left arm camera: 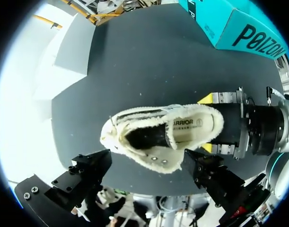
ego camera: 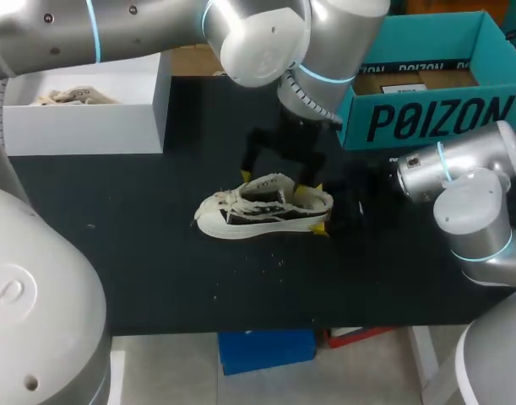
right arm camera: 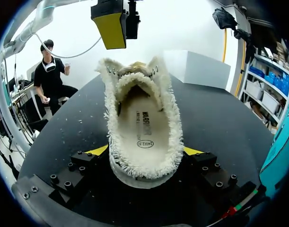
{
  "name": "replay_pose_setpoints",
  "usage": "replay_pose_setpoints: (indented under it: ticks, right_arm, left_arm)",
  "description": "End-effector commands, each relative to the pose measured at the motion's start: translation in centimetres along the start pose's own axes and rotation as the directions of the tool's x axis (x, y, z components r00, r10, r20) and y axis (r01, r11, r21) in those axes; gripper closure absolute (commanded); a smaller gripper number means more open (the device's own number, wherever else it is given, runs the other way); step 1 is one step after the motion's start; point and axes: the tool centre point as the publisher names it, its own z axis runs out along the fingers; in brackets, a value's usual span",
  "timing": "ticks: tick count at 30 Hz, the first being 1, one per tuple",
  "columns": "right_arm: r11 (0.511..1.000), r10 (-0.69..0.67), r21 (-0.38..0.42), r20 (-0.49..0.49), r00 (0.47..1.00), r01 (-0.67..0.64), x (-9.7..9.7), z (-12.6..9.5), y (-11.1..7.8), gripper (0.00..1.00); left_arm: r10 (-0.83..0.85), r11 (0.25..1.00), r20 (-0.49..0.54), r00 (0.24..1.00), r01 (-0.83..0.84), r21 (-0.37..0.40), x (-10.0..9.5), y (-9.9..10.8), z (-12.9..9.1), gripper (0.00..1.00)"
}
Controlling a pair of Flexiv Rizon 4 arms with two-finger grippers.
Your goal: Take the shoe out of the shoebox, open the shoe tongue, remove and reinsert the insole, then place the shoe into the shoebox
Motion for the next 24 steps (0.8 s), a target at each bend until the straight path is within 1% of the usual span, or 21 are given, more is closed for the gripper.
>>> replay_pose_setpoints:
  ticks: [1, 5, 10, 18, 24]
  right_arm:
    - [1.0, 0.001, 0.001, 0.002, 1.0, -0.001, -0.1, 0.2, -0.1, 1.0]
    - [1.0, 0.001, 0.001, 0.002, 1.0, -0.001, -0.1, 0.2, -0.1, 1.0]
    - [1.0, 0.001, 0.001, 0.002, 1.0, -0.001, -0.1, 0.2, -0.1, 1.0]
    - [1.0, 0.001, 0.001, 0.002, 1.0, -0.001, -0.1, 0.2, -0.1, 1.0]
    - [1.0, 0.001, 0.001, 0.002, 1.0, -0.001, -0.1, 0.2, -0.1, 1.0]
  left_arm:
    - [0.0, 0.999, -0.019, 1.0, 0.0, 0.033, 0.8, 0.8, 0.8, 0.0]
    - [-0.009, 0.999, -0.059, 0.998, 0.012, 0.053, 1.0, 0.9, 1.3, 0.0]
    - [-0.03, 0.997, -0.031, 0.999, 0.032, 0.073, 1.6, 1.0, 1.8, 0.0]
    - [-0.079, 0.995, 0.031, 0.996, 0.077, 0.061, 2.1, 0.8, 3.9, 0.0]
    - [-0.095, 0.995, 0.052, 0.994, 0.093, 0.042, 2.2, 0.0, 5.0, 0.0]
